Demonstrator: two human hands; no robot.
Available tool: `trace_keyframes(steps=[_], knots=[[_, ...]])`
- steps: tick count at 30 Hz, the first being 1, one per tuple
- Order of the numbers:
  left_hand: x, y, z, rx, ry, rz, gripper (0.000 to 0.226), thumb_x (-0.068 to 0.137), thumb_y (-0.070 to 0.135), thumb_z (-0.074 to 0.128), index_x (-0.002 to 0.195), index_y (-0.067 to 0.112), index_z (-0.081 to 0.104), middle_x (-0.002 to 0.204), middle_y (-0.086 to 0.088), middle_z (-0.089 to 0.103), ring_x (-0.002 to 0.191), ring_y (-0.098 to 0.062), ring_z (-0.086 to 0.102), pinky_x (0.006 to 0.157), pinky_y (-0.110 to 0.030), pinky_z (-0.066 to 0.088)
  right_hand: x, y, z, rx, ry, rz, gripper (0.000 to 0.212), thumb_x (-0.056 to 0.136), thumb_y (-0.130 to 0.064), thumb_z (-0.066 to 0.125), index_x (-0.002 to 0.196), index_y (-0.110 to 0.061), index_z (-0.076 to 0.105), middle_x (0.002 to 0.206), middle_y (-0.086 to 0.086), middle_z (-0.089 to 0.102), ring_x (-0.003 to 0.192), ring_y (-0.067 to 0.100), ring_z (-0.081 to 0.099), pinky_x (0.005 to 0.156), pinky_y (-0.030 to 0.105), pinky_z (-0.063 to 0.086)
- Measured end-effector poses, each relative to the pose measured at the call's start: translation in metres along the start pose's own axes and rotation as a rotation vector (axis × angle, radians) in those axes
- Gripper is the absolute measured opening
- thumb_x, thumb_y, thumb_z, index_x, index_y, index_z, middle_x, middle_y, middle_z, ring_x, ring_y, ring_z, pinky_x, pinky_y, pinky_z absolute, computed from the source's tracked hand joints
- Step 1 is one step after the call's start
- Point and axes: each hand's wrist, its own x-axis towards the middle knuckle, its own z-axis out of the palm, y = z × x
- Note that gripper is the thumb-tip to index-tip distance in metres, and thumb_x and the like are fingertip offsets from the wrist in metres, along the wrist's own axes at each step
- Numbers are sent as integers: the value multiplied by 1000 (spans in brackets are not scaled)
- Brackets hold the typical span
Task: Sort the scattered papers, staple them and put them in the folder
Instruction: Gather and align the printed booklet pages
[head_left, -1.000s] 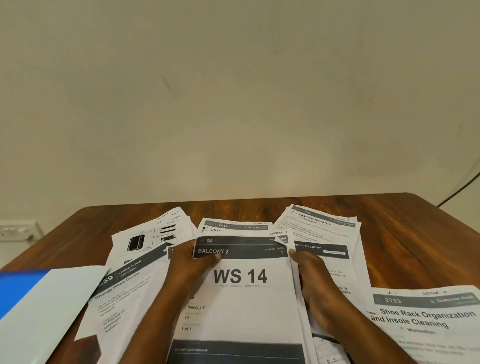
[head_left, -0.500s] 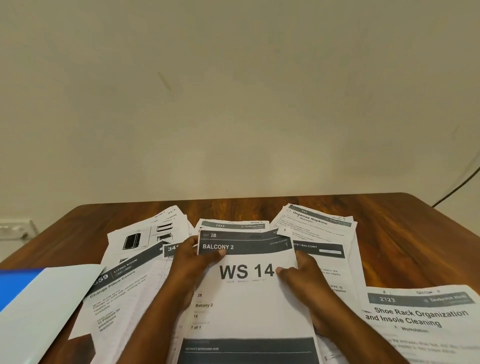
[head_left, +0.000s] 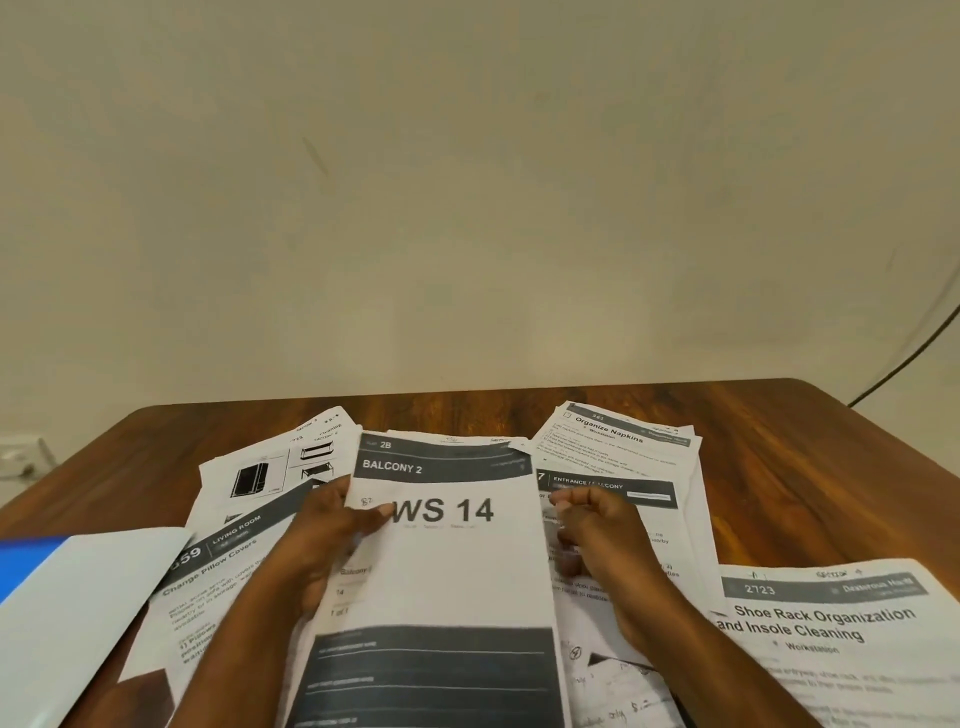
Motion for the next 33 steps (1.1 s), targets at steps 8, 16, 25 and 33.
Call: trace_keyframes(steps=[8, 16, 25, 33], knots=[[2, -1, -26, 107, 159, 8, 27, 94, 4, 75, 117, 13, 65, 86, 0, 83, 89, -33, 79, 77, -48, 63, -5, 4, 6, 62, -55, 59, 29, 94, -3, 68, 111, -25, 64, 87, 16, 76, 70, 22, 68, 49, 27, 48], [1, -1, -27, 97, 161, 20, 28, 94, 5, 76, 118, 14, 66, 88, 0, 83, 85, -31, 80, 70, -43, 63, -12, 14, 20, -25, -79, -31, 39, 85, 0, 81, 111, -23, 63, 75, 8, 76, 63, 25, 71, 59, 38, 60], [2, -1, -22, -23, 112, 11, 33, 93, 6, 76, 124, 10, 64, 104, -16, 81, 93, -44, 79, 93, -66, 58, 17, -32, -93, -761, -487, 40, 41, 78, -5, 87, 112, -19, 69, 93, 12, 80, 71, 24, 69, 65, 36, 54], [5, -4, -5, -74, -23, 25, 37, 91, 2, 75, 127, 6, 68, 114, -21, 78, 102, -48, 76, 100, -72, 52, 31, -10, -91, -526, -223, -126, 30, 77, -40, 89, 98, -25, 75, 97, -7, 80, 82, 17, 76, 65, 32, 58]])
